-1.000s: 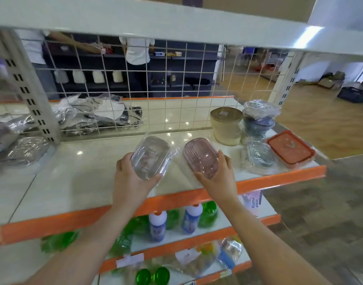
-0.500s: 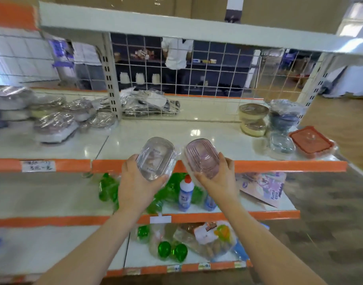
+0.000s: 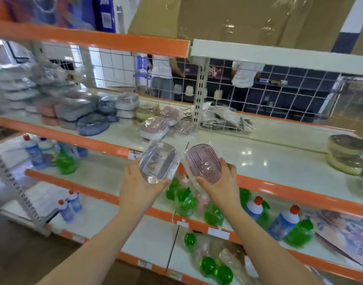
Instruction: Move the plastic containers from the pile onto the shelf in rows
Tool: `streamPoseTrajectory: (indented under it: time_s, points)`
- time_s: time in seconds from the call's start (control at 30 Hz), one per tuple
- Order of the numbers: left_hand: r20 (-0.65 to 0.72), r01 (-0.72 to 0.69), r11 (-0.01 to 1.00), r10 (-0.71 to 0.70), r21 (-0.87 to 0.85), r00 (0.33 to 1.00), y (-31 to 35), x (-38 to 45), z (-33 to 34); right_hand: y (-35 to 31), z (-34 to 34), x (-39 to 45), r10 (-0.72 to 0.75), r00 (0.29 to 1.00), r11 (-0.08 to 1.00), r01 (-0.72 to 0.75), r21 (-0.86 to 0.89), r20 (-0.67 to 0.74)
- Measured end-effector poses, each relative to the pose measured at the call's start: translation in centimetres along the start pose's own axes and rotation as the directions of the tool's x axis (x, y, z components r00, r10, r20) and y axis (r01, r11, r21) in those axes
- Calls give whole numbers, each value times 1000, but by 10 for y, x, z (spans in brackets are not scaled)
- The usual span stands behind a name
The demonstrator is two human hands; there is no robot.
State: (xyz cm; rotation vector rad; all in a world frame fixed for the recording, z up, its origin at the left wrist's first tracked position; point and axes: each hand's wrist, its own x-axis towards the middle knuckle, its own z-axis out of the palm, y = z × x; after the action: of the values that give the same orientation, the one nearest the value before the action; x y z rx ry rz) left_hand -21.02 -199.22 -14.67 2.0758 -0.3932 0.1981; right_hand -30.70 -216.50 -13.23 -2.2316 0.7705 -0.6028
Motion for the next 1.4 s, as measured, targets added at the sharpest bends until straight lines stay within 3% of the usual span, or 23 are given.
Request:
streamPoseTrajectory:
  time_s: [0.4, 0.77, 1.07, 1.4]
  points:
    - [-64, 16, 998, -12, 65, 998, -104, 93, -141, -135, 145, 2, -45, 998, 995, 41, 90, 42]
    - [-111, 33, 997, -25, 69, 994, -175, 142, -205, -203, 243, 12, -56, 997, 994, 51, 94, 55]
    - [-93, 53, 996, -46, 66, 995, -184, 209, -197, -219, 264, 72, -152, 988, 987, 153, 39, -24]
    - [-44, 94, 995, -93, 30, 995, -172, 308, -136, -212, 255, 167, -38, 988, 997, 47, 58, -149]
